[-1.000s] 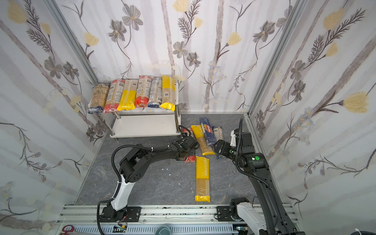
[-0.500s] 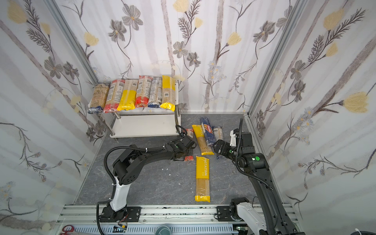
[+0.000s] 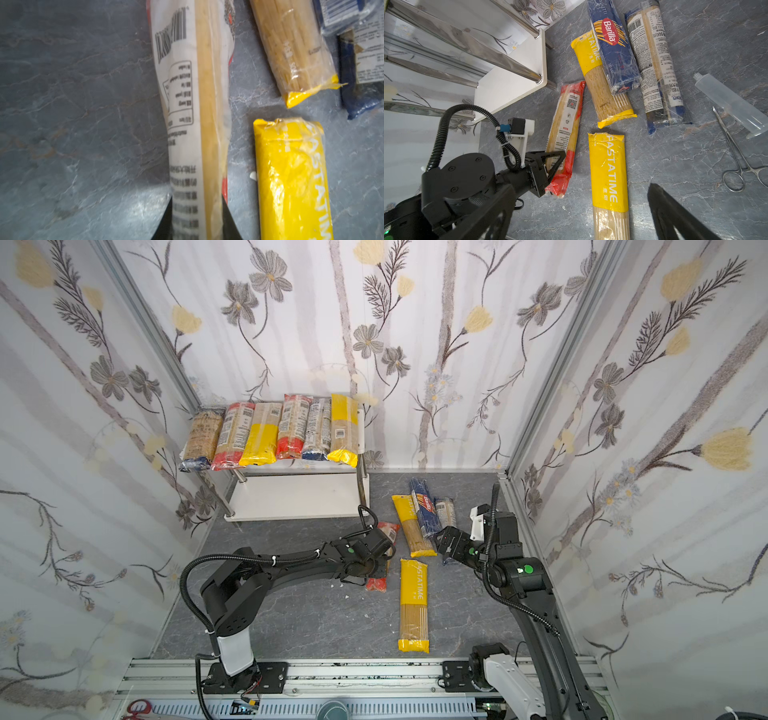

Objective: Arrange pasta packages on shelves
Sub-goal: Pick up the pasta bag from the center of the table, then place the pasta bag on the shelf.

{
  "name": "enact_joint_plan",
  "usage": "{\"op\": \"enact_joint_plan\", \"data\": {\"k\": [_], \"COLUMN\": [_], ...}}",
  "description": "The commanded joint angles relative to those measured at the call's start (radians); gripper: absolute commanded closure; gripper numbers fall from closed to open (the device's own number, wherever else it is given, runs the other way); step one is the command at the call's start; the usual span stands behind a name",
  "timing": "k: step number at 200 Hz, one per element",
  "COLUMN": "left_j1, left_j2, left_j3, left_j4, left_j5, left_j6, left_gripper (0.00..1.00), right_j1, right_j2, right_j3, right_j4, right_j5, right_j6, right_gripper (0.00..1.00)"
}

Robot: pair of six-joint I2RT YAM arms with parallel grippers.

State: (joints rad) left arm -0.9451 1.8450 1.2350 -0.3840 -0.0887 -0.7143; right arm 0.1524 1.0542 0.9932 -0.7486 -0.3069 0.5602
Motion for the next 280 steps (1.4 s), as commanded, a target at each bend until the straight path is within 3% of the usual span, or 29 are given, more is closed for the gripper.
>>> {"op": "enact_joint_plan", "data": {"k": [1, 32, 75, 145, 207, 239, 280], "left_j1": [-0.012, -0.027, -0.028, -0.007, 0.159, 0.284, 0.372], "left_j2": [-0.075, -0.235, -0.534, -0.935, -0.987, -0.968, -0.898], "left_j3": [-0.029, -0.136, -0.335, -0.574, -0.558, -0.529, -0.495], "left_j4": [0.002, 0.003, -0.003, -0.041, -0.029, 0.028, 0.128], "left_j5": [-0.018, -0.051, -0.093, -0.168, -0.180, -0.133, -0.095], "left_j6": [-0.015, -0.043, -0.099, -0.162, -0.039, 0.059, 0.159], "left_gripper": [1.00, 1.00, 1.00, 1.00, 1.00, 1.00, 1.00], "right_j1": [0.005, 0.052, 0.229, 0.414, 0.440, 0.439, 0.395], "right_j2": [-0.013, -0.053, -0.056, 0.112, 0.226, 0.286, 0.376], "right_j3": [-0.015, -0.043, -0.073, 0.029, 0.096, 0.154, 0.260], "right_j4": [0.038, 0.040, 0.087, 0.204, 0.282, 0.274, 0.252], "right_j5": [-0.018, -0.007, 0.050, 0.070, 0.008, -0.006, -0.054], "right_j6": [0.018, 0.052, 0.157, 0.219, 0.240, 0.217, 0.187], "right_gripper": [0.00, 0.00, 0.00, 0.00, 0.00, 0.00, 0.00]}}
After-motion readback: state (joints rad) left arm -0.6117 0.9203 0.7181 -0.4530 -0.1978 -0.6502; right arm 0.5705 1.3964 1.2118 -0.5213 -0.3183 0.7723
